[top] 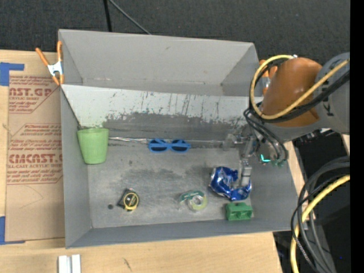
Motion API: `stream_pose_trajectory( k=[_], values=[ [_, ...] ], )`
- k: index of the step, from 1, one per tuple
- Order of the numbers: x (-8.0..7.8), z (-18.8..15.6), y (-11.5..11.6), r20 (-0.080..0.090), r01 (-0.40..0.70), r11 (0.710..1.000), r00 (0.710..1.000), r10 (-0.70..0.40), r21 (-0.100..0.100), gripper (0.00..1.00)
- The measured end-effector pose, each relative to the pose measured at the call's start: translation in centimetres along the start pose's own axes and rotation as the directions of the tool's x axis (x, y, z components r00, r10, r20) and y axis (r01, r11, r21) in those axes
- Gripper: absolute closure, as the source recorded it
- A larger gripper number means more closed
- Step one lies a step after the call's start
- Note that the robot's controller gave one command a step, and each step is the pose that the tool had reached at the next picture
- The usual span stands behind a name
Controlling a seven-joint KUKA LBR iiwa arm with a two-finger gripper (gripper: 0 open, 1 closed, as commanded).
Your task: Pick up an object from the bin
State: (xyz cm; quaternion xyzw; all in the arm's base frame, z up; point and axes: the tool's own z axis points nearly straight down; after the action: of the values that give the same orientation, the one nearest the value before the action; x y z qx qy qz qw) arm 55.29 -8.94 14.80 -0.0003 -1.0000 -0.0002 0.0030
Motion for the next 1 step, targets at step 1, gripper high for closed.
stream_pose_trajectory(
  k=[1],
  values=[
    [3.95, 7.82, 1.54, 0.0, 0.269, 0.963, 0.963, -0.269, 0.001, 0.0]
  ],
)
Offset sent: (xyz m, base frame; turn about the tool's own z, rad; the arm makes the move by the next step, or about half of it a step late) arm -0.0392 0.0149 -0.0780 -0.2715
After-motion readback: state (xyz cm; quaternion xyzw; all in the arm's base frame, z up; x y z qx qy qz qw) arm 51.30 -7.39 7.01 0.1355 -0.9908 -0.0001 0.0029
